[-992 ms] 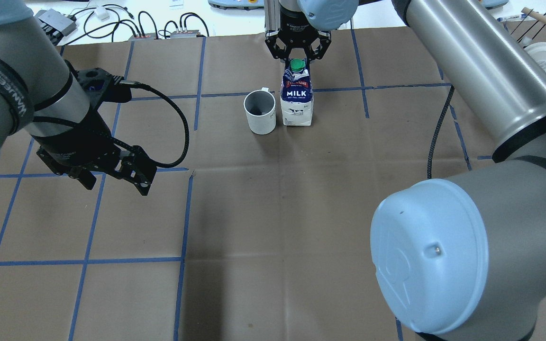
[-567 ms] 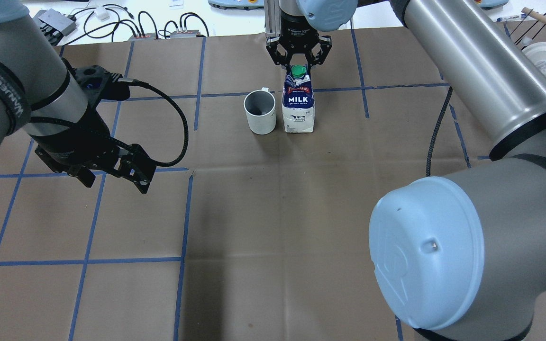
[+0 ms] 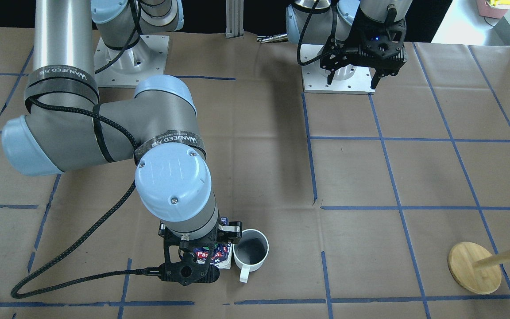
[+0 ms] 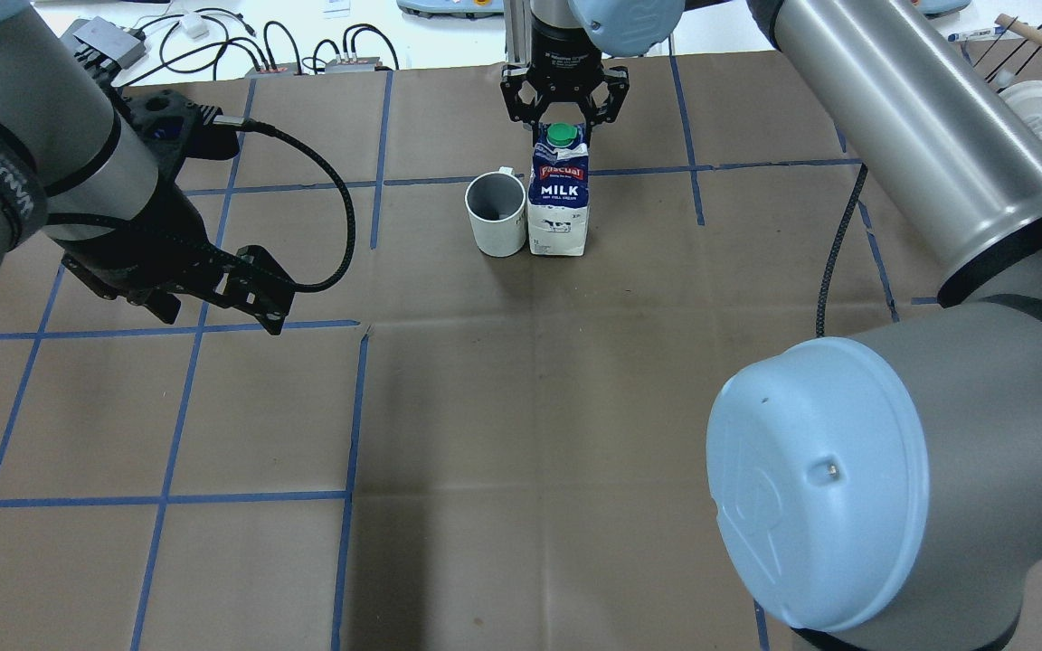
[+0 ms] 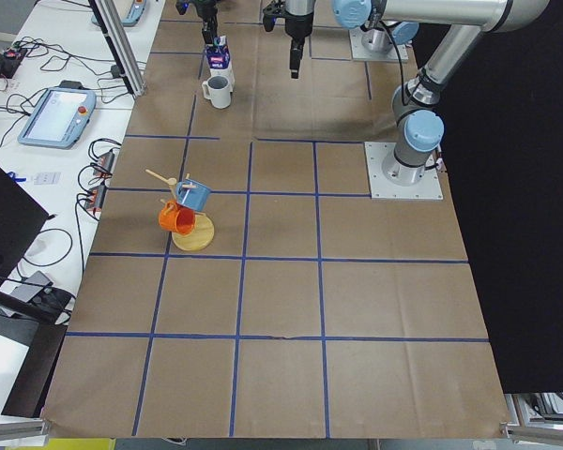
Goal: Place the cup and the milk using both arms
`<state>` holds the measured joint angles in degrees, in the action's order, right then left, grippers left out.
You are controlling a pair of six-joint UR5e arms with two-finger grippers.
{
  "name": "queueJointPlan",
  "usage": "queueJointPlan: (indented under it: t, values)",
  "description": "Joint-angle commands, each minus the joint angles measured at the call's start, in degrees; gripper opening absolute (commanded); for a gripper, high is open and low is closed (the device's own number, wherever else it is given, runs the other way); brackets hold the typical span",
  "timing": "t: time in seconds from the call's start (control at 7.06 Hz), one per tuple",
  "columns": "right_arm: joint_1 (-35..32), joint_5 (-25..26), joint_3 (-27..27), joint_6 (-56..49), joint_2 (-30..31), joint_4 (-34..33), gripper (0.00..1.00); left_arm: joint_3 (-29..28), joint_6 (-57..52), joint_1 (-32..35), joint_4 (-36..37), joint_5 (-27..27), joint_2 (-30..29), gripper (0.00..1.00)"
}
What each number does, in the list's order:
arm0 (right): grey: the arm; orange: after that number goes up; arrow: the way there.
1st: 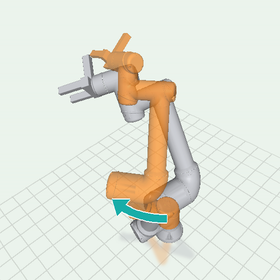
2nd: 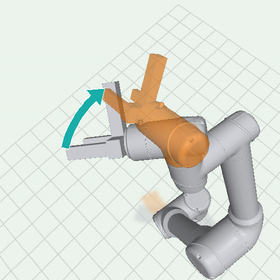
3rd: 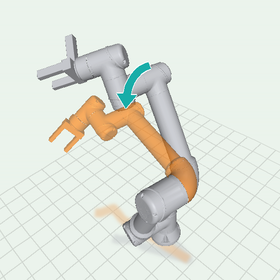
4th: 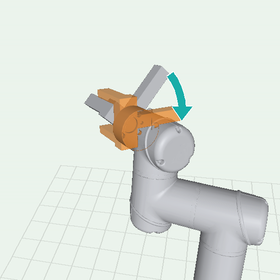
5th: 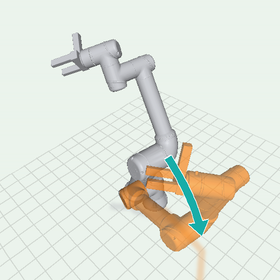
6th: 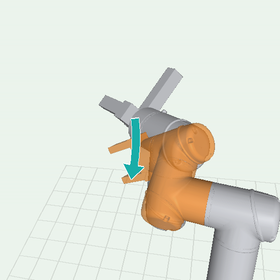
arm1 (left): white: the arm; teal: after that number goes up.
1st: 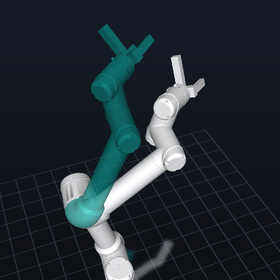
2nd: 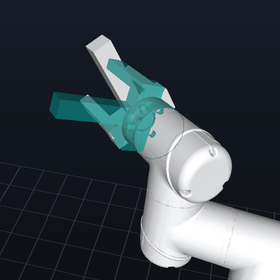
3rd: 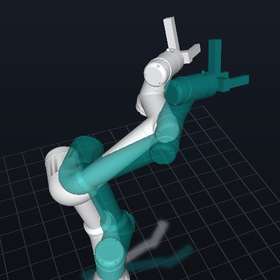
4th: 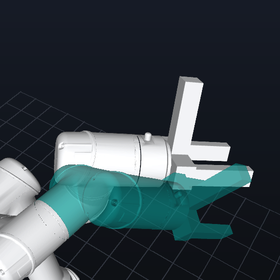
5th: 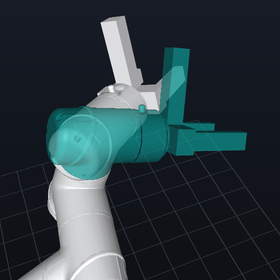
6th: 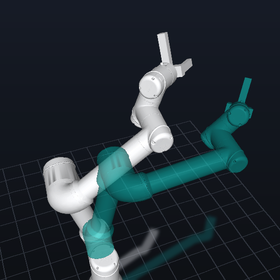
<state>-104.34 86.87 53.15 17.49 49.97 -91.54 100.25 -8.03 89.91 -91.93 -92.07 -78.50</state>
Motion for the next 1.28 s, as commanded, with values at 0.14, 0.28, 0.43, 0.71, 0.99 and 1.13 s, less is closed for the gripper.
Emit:
queueJointPlan:
  t: [0.14,0.28,0.43,0.71,0.99,1.13]
  values:
    - [0.9,0.0,-0.2,0.0,1.5,0.8,1.00,0.0,-0.1,0.0,-0.1,-0.1,0.0,1.00]
    - [1.0,0.2,0.1,-0.3,2.9,1.6,1.00,0.0,-0.1,0.0,-0.3,0.0,0.0,1.00]
    - [2.1,0.8,1.0,-6.0,6.2,5.8,1.00,0.0,0.1,0.0,-0.3,0.0,-0.1,1.00]
    - [6.6,0.9,2.1,-12.5,13.4,17.8,1.00,0.8,0.3,0.0,0.1,0.0,0.0,1.00]
    - [9.1,3.6,12.0,-14.9,21.3,17.2,0.99,1.0,0.3,0.0,0.2,0.0,0.0,1.00]
    - [11.9,3.5,19.6,-15.8,26.9,14.6,0.99,1.0,0.4,0.0,0.2,0.0,0.0,1.00]
